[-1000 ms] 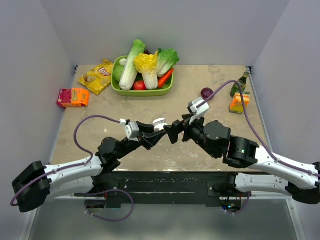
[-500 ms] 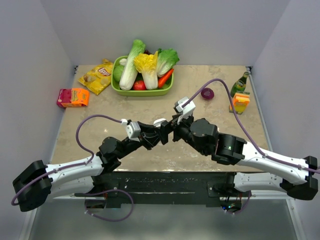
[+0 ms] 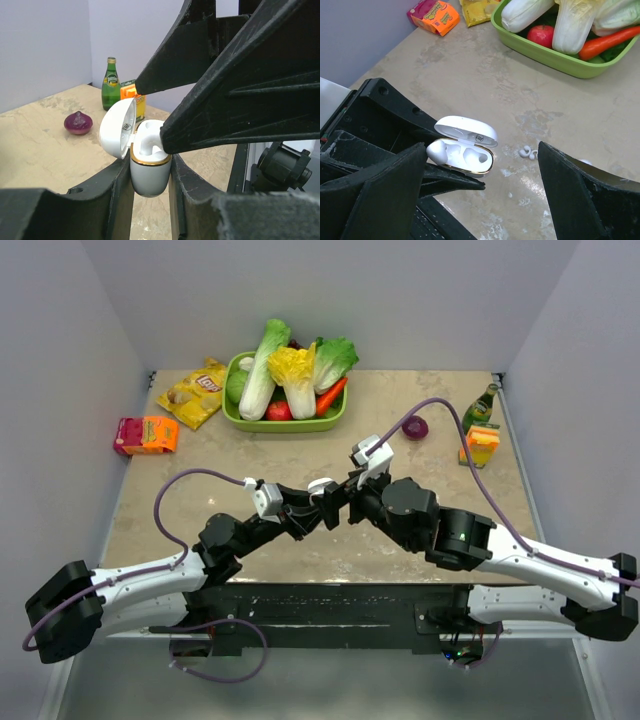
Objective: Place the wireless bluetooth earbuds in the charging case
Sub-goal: Place the earbud in the charging case.
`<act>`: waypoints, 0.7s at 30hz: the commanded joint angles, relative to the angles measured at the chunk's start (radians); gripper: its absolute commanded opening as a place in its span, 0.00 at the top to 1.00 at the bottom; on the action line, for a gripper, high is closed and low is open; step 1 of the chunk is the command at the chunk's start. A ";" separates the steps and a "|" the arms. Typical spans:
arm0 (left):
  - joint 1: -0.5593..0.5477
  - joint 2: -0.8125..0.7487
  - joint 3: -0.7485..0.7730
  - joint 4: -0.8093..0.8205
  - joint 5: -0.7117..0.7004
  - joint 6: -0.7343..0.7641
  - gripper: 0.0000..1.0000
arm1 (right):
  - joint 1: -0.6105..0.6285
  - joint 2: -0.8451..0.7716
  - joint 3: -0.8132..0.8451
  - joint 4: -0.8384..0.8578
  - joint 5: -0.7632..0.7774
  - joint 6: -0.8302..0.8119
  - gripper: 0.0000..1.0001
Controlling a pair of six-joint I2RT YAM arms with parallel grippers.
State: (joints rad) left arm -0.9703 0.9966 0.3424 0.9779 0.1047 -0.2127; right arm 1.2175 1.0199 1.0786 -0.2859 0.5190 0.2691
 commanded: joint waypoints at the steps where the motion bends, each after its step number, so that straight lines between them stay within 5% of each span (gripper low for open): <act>1: -0.004 -0.030 0.018 0.059 0.020 0.022 1.00 | -0.001 -0.043 -0.002 -0.021 0.067 0.012 0.07; 12: -0.005 -0.041 0.012 0.062 0.021 0.019 1.00 | -0.001 -0.078 -0.017 -0.029 0.110 0.027 0.08; 17: -0.005 -0.078 -0.017 0.059 0.007 0.024 1.00 | -0.009 -0.199 -0.083 0.031 0.272 0.053 0.08; 21: -0.005 -0.134 -0.063 0.065 -0.013 0.019 1.00 | -0.145 -0.150 -0.133 -0.062 0.204 0.128 0.10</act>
State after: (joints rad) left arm -0.9703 0.9234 0.3199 0.9806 0.1150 -0.2127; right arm 1.1912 0.8375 0.9924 -0.3187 0.7067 0.3141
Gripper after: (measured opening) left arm 0.333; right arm 0.919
